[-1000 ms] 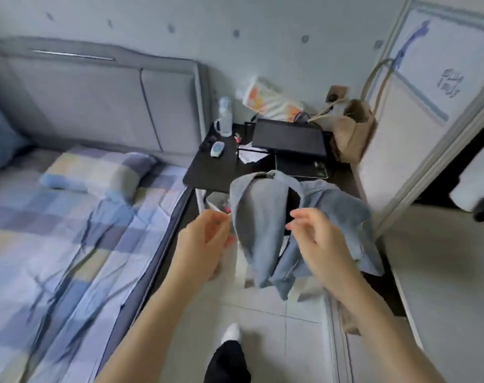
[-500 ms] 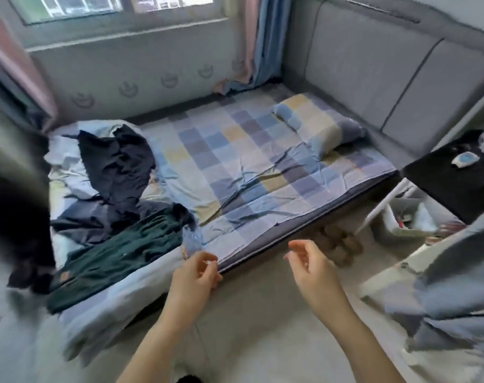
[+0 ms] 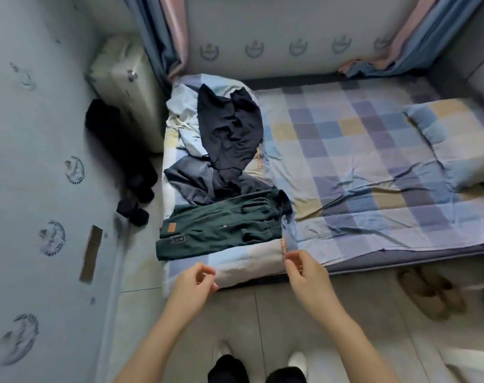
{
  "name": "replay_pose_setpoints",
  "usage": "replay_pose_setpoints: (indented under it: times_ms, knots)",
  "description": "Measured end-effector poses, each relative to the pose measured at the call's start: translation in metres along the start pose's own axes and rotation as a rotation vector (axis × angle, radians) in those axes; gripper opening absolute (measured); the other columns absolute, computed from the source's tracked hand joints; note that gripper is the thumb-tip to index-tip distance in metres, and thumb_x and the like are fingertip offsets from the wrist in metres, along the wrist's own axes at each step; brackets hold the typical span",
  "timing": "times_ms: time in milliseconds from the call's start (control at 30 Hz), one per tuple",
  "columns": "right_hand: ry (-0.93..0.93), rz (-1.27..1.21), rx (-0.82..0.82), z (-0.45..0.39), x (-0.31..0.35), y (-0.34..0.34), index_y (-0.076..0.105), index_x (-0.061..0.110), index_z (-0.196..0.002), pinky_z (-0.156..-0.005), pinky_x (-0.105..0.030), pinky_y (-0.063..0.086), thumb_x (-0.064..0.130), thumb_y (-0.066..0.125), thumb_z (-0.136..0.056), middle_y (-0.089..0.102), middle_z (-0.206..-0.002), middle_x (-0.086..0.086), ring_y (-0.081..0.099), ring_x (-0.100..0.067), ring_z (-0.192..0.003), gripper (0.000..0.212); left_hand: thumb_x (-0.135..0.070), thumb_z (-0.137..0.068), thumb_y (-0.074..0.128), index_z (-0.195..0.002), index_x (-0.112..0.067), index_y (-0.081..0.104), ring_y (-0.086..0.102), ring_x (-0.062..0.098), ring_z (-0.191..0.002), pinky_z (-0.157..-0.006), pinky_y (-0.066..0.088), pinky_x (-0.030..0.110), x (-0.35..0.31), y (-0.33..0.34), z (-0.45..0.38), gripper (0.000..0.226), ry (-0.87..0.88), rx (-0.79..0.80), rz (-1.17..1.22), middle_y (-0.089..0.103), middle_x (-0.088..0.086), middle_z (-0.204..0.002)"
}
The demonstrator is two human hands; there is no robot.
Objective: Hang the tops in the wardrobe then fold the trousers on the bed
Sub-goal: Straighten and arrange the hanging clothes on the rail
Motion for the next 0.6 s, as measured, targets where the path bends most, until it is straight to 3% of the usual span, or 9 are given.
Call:
replay_pose_setpoints:
  times_ms: [100, 233, 400, 533, 600]
  knots:
    - [0.021, 0.014, 0.029, -0.033, 0.009, 0.018, 0.055, 0.031, -0.102, -0.064, -0.008, 0.039, 0.026, 0.051, -0.096, 0.060, -0.092, 0.016, 0.056, 0.003, -0.086, 0.009, -0.003, -0.090, 0.053, -0.083, -0.022, 0.062, 0.065, 0.016, -0.068, -0.073, 0.053, 0.037, -0.004, -0.011, -0.037, 0.022, -0.031, 0.000, 0.003, 0.070, -0.006, -0.063]
    - [0.066, 0.038, 0.063, -0.100, 0.015, 0.026, 0.059, 0.028, -0.101, -0.073, -0.022, 0.044, 0.026, 0.051, -0.094, 0.061, -0.093, 0.015, 0.058, -0.003, -0.088, 0.011, -0.005, -0.089, 0.051, -0.086, -0.023, 0.064, 0.066, 0.025, -0.077, -0.072, 0.054, 0.038, -0.015, -0.012, -0.093, 0.022, -0.081, 0.019, 0.027, 0.072, -0.004, -0.073]
    - [0.075, 0.084, 0.116, -0.214, 0.010, 0.037, 0.060, 0.025, -0.098, -0.066, -0.017, 0.040, 0.024, 0.051, -0.095, 0.061, -0.090, 0.016, 0.055, 0.001, -0.085, 0.009, -0.009, -0.089, 0.056, -0.087, -0.022, 0.067, 0.067, 0.020, -0.085, -0.077, 0.054, 0.036, -0.021, -0.005, -0.186, 0.018, -0.173, 0.005, 0.026, 0.072, -0.005, -0.082]
    - [0.072, 0.121, 0.149, -0.328, -0.004, 0.064, 0.060, 0.023, -0.096, -0.068, -0.023, 0.046, 0.027, 0.049, -0.096, 0.064, -0.089, 0.010, 0.059, -0.009, -0.084, 0.012, -0.013, -0.089, 0.059, -0.083, -0.025, 0.067, 0.062, 0.015, -0.081, -0.060, 0.046, 0.024, -0.011, 0.009, -0.288, 0.016, -0.211, -0.071, -0.002, 0.069, -0.006, -0.086]
    - [0.081, 0.153, 0.183, -0.380, -0.013, 0.086, 0.059, 0.022, -0.096, -0.067, -0.027, 0.046, 0.028, 0.047, -0.096, 0.065, -0.090, 0.007, 0.060, -0.011, -0.082, 0.014, -0.013, -0.089, 0.058, -0.085, -0.025, 0.066, 0.060, 0.013, -0.083, -0.060, 0.042, 0.019, 0.001, 0.019, -0.337, 0.014, -0.226, -0.092, -0.030, 0.067, -0.009, -0.088]
Point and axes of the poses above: each hand's wrist, its own z-axis away from the middle knuckle, its own y-axis out of the palm, x = y × z, the point moved 8 cm from there along -z, towards the middle knuckle
